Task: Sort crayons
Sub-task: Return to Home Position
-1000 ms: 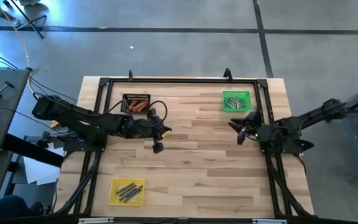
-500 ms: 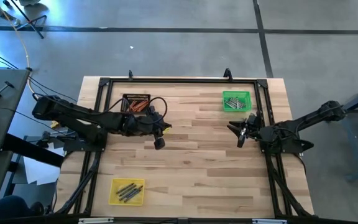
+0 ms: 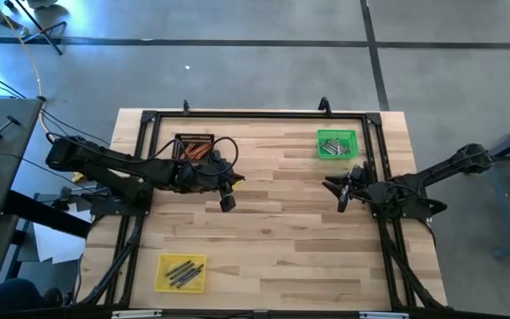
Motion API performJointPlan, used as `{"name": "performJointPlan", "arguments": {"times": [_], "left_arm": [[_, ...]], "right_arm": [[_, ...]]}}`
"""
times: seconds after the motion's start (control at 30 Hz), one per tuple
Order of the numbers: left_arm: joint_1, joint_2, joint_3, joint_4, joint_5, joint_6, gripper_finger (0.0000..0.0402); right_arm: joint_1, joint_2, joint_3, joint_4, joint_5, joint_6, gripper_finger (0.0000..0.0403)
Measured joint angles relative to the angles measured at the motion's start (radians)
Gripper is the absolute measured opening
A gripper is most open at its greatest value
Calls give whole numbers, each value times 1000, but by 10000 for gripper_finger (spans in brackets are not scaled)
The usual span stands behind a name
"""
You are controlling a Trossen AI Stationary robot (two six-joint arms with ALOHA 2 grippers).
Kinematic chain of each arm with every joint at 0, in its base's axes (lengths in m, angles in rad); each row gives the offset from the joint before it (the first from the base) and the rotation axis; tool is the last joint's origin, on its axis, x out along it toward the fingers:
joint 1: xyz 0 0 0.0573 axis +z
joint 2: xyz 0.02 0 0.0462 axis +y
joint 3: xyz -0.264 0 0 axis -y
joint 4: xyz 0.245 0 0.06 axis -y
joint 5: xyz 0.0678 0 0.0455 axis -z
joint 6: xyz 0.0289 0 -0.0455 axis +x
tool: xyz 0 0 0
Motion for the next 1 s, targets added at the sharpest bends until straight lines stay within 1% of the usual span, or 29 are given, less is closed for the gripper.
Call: {"name": "performJointPlan", "arguments": {"times": [0.17,0.23,0.33,0.43,0.53,0.63,1.0], "left_arm": [[0,0,0,0,0,0,9],[0,0,0,0,0,0,9],[-2,0,0,3,0,0,9],[-2,0,0,10,5,0,9],[-2,0,0,16,5,0,9],[-2,0,0,17,5,8,9],[-2,0,0,72,15,4,10]], "right_arm": [[0,0,0,14,-6,-22,110],[0,0,0,9,-4,2,110],[1,5,0,-9,-18,105,110],[13,14,0,-9,-92,272,110],[20,15,0,-8,-150,346,110],[20,15,0,-7,-173,350,110],[23,8,0,-6,-180,350,110]]}}
